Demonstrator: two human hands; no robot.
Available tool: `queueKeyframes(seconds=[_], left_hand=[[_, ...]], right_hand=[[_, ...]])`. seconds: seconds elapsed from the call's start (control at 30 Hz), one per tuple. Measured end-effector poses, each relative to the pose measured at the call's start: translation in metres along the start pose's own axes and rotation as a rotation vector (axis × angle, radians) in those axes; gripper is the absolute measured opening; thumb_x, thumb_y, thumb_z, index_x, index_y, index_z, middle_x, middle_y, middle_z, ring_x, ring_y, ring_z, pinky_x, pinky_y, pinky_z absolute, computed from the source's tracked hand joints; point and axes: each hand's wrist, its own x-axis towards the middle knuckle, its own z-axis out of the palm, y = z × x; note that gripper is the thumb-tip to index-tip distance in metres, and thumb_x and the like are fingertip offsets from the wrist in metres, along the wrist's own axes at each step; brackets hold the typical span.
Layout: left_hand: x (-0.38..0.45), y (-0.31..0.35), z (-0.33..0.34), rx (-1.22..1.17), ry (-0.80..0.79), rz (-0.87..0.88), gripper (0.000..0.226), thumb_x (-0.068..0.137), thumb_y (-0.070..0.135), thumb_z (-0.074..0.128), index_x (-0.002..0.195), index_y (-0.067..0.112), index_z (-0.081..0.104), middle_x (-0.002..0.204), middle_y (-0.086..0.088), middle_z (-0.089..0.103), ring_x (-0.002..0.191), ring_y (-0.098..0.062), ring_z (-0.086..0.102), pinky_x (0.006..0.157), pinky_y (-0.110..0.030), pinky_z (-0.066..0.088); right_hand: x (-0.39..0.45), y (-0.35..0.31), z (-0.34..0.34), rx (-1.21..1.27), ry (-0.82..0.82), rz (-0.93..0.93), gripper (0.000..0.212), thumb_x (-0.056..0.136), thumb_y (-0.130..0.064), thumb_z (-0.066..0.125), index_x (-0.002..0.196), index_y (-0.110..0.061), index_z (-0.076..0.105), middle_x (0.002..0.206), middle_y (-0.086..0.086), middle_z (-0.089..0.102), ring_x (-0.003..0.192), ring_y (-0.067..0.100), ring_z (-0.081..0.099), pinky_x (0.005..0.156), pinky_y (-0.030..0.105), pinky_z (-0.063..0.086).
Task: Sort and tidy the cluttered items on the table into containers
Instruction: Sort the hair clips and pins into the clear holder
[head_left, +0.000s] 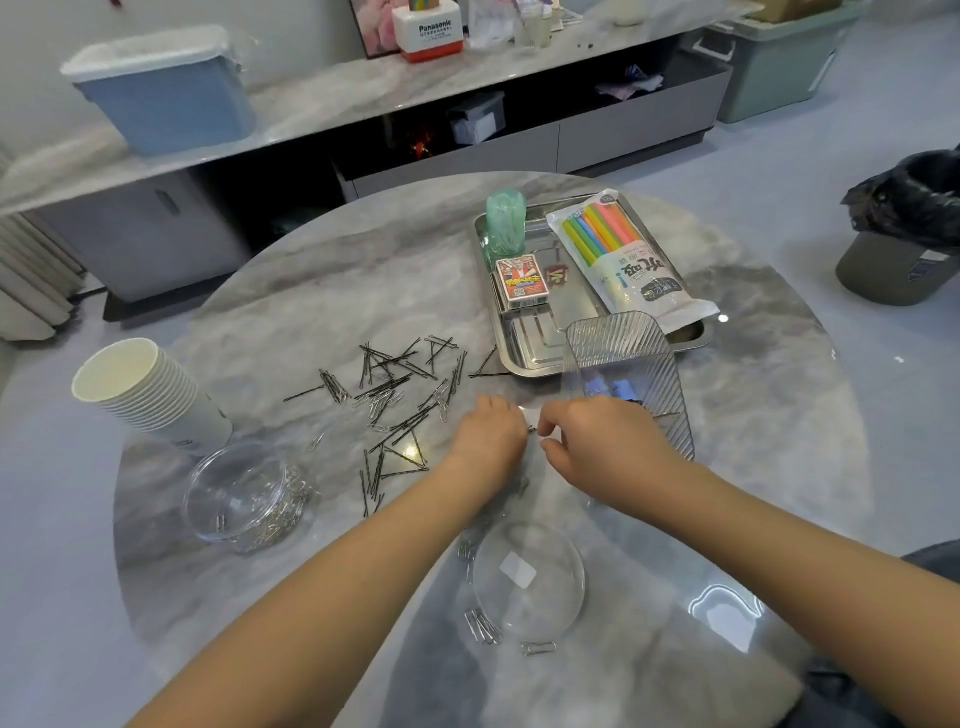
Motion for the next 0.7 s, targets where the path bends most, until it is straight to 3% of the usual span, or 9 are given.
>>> queueKeyframes(seconds=[0.1, 0.17, 0.23, 0.3, 0.43, 0.57, 0.7], left_hand=[[-0.010, -0.007, 0.002, 0.033, -0.014, -0.022, 0.036, 0.094, 0.005, 0.041, 0.128, -0.006, 0.035, 0.128, -0.021, 0.041, 0.119, -0.033, 0.040, 0.090, -0.033, 0.042], [-0.019, -0.016, -0.004, -0.080, -0.078, -0.052, 0.035, 0.092, 0.004, 0.043, 0.125, -0.006, 0.038, 0.125, -0.021, 0.043, 0.117, -0.032, 0.043, 0.090, -0.032, 0.041], [-0.026, -0.026, -0.014, -0.381, -0.108, -0.111, 0.014, 0.091, 0.004, 0.042, 0.102, 0.000, 0.050, 0.102, -0.017, 0.053, 0.095, -0.027, 0.052, 0.076, -0.030, 0.043], [-0.035, -0.036, -0.026, -0.731, -0.135, -0.161, 0.021, 0.095, 0.011, 0.040, 0.075, 0.009, 0.045, 0.072, -0.007, 0.046, 0.064, -0.017, 0.044, 0.057, -0.027, 0.035], [-0.063, -0.043, -0.038, -1.222, -0.190, -0.226, 0.021, 0.100, 0.024, 0.043, 0.082, 0.015, 0.050, 0.076, 0.002, 0.048, 0.071, -0.010, 0.046, 0.064, -0.025, 0.038], [-0.076, -0.037, -0.035, -1.233, 0.004, -0.214, 0.021, 0.099, 0.025, 0.043, 0.079, 0.021, 0.049, 0.078, 0.004, 0.049, 0.075, -0.011, 0.046, 0.070, -0.027, 0.038], [-0.085, -0.025, -0.030, -1.155, 0.265, -0.059, 0.018, 0.098, 0.019, 0.043, 0.082, 0.027, 0.043, 0.081, 0.010, 0.044, 0.073, -0.006, 0.042, 0.066, -0.018, 0.033]], right_hand=[[-0.002, -0.002, 0.000, 0.166, -0.028, 0.042, 0.023, 0.092, -0.027, 0.051, 0.112, -0.018, 0.059, 0.097, 0.001, 0.066, 0.095, 0.019, 0.059, 0.079, 0.029, 0.044], [-0.002, -0.004, 0.005, 0.276, -0.077, 0.073, 0.026, 0.091, -0.026, 0.052, 0.114, -0.017, 0.057, 0.093, 0.002, 0.066, 0.089, 0.018, 0.061, 0.077, 0.029, 0.047], [0.000, -0.006, 0.011, 0.393, -0.149, 0.125, 0.028, 0.092, -0.023, 0.048, 0.118, -0.015, 0.055, 0.094, 0.004, 0.067, 0.084, 0.018, 0.063, 0.078, 0.034, 0.052], [0.001, -0.009, 0.017, 0.540, -0.216, 0.184, 0.032, 0.094, -0.020, 0.045, 0.124, -0.013, 0.052, 0.106, 0.009, 0.065, 0.089, 0.019, 0.065, 0.082, 0.038, 0.054], [0.005, -0.022, 0.019, 1.215, -0.333, 0.448, 0.033, 0.101, -0.023, 0.038, 0.123, -0.004, 0.051, 0.115, 0.018, 0.062, 0.103, 0.028, 0.062, 0.090, 0.037, 0.051], [0.005, -0.025, 0.022, 1.840, -0.535, 0.671, 0.052, 0.103, -0.035, 0.026, 0.121, 0.008, 0.049, 0.114, 0.029, 0.058, 0.097, 0.038, 0.061, 0.084, 0.044, 0.051], [0.005, -0.024, 0.022, 2.094, -0.592, 0.672, 0.054, 0.102, -0.036, 0.027, 0.110, 0.010, 0.054, 0.096, 0.025, 0.066, 0.082, 0.034, 0.069, 0.074, 0.043, 0.057]])
